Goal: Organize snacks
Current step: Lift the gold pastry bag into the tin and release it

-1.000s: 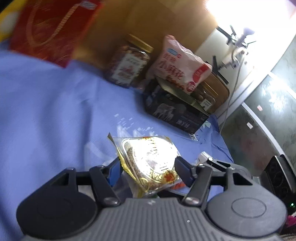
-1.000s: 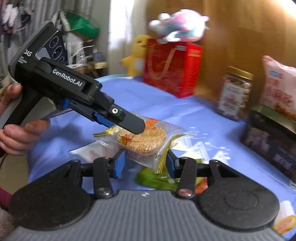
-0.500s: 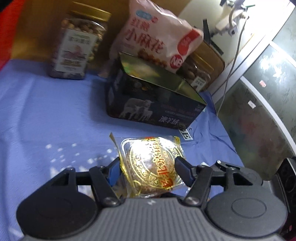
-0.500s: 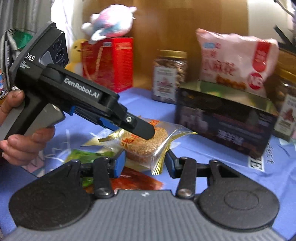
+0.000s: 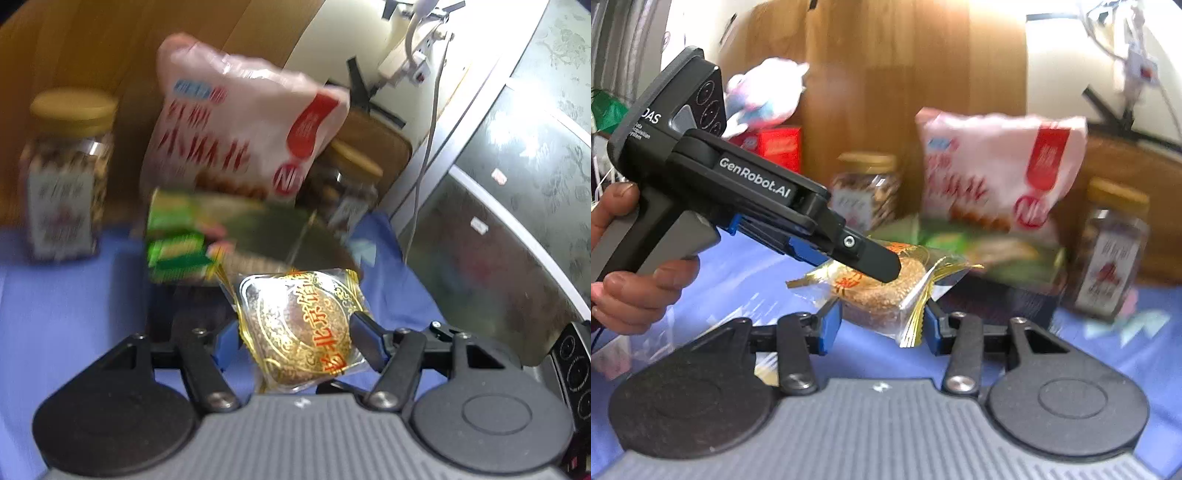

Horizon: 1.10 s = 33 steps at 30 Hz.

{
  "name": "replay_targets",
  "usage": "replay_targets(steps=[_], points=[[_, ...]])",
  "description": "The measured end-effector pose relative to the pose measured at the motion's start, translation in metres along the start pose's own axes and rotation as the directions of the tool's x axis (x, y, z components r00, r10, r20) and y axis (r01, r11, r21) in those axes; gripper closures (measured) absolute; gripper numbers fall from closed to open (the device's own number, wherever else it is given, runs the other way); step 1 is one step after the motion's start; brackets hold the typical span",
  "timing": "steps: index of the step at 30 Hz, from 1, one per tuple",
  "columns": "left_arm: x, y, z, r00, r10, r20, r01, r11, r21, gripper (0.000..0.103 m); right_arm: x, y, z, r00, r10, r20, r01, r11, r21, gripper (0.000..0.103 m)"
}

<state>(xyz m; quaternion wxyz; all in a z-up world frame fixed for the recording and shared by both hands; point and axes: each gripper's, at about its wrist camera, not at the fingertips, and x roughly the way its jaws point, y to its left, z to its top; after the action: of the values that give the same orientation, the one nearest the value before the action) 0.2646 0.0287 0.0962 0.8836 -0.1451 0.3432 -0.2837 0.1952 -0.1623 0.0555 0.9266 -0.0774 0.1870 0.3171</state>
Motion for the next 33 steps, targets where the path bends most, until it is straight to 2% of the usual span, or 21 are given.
replay_targets(steps=[3,7,14,18,23,28,31,33], points=[[0.016,-0.006,0.020,1.000,0.009,0.024,-0.010,1.000,0.018,0.040,0.010,-0.019,0.010,0.999,-0.030,0.022,0.030,1.000,-0.004,0.054],[0.048,0.000,0.038,1.000,0.011,0.000,-0.011,1.000,-0.016,0.040,0.028,-0.044,0.014,0.998,-0.060,-0.002,0.060,0.998,0.013,0.054],[0.087,0.005,0.047,0.999,0.039,-0.023,-0.040,0.999,-0.037,0.040,0.047,-0.068,0.009,0.991,-0.134,-0.013,0.135,0.990,0.040,0.052],[0.097,0.004,0.046,0.998,0.061,-0.028,-0.062,0.998,-0.026,0.038,0.049,-0.073,0.007,0.972,-0.235,-0.007,0.235,0.972,0.033,0.050],[0.086,-0.005,0.044,0.999,0.049,-0.004,-0.049,0.999,-0.016,0.038,0.037,-0.078,0.007,0.967,-0.256,0.003,0.255,0.964,0.080,0.050],[0.052,-0.026,0.028,1.000,-0.002,0.028,0.002,1.000,0.028,0.038,0.005,-0.069,0.001,0.965,-0.263,0.025,0.257,0.956,0.139,0.050],[0.035,-0.041,0.005,0.999,-0.039,0.012,0.038,0.997,0.061,0.037,-0.020,-0.060,-0.010,0.967,-0.253,0.031,0.244,0.953,0.181,0.047],[0.031,-0.047,-0.014,0.998,-0.055,-0.026,0.057,0.996,0.072,0.037,-0.036,-0.058,-0.020,0.971,-0.238,0.022,0.228,0.949,0.216,0.045]])
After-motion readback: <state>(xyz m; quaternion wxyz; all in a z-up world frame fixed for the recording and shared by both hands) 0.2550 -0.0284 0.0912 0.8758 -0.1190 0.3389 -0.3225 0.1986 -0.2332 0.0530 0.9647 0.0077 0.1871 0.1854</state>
